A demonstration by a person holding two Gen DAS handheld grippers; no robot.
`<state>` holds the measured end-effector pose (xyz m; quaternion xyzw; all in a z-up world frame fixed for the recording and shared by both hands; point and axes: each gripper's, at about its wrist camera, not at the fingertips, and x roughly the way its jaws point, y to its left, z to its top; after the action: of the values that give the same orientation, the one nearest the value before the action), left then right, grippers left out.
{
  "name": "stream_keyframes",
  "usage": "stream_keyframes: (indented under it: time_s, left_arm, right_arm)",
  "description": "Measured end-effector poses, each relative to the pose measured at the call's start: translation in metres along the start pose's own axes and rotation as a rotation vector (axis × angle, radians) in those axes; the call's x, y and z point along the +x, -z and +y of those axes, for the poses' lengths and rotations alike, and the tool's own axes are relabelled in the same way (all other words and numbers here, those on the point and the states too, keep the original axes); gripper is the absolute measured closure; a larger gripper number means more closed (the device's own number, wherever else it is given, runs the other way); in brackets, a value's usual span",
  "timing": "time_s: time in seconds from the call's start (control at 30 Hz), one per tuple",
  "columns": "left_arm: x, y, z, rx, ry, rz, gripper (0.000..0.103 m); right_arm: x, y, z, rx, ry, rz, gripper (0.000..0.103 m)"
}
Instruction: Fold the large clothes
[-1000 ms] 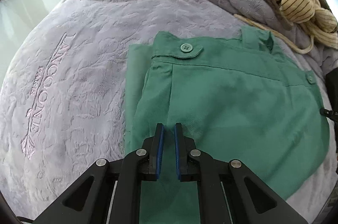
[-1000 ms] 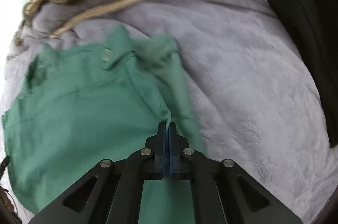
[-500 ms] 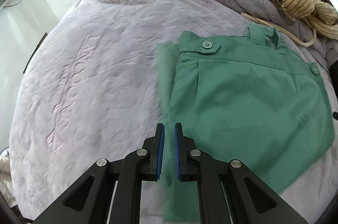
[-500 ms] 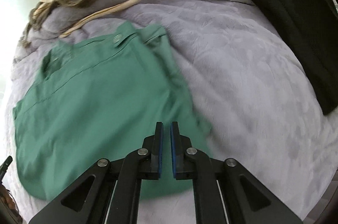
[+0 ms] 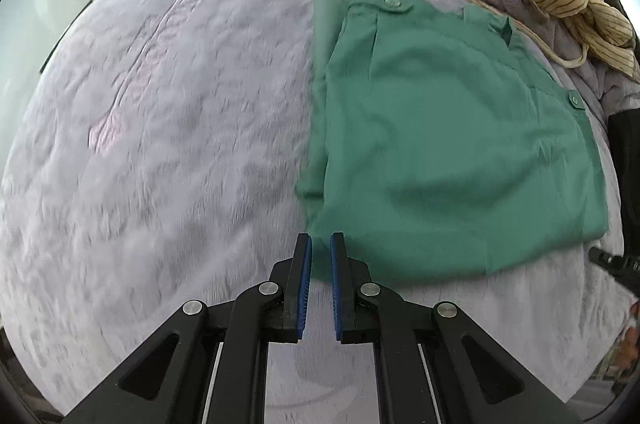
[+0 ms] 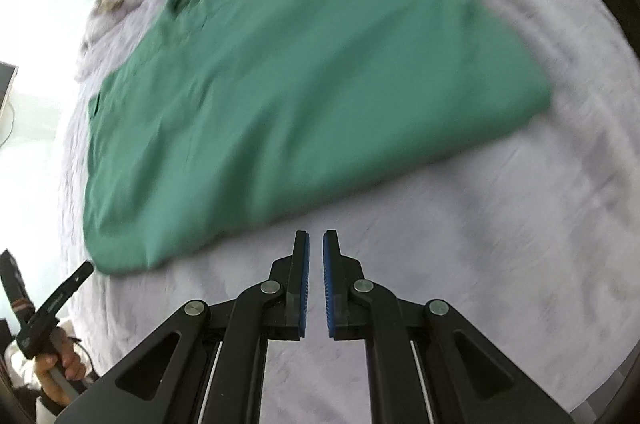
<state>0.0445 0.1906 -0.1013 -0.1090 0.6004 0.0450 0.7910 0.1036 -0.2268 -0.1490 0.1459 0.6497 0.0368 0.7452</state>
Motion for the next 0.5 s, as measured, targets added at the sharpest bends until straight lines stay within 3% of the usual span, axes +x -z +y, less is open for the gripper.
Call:
stream_keyframes:
  time_s: [0.13, 0.3, 0.5]
  left_arm:
    - [0.003, 0.014, 0.003, -0.014, -0.015, 0.027, 0.093]
    - [0.003, 0.025, 0.012, -0.046, -0.02, 0.037, 0.093]
    - [0.004, 0.034, 0.029, -0.084, -0.033, 0.041, 0.093]
  right_arm:
    - [0.012, 0.02, 0.017, -0.009, -0.039, 0.056, 0.095]
    - [0.023, 0.035, 0.059, -0.076, -0.167, 0.101, 0.095]
    - [0.054, 0.035, 0.167, -0.24, -0.339, 0.093, 0.095]
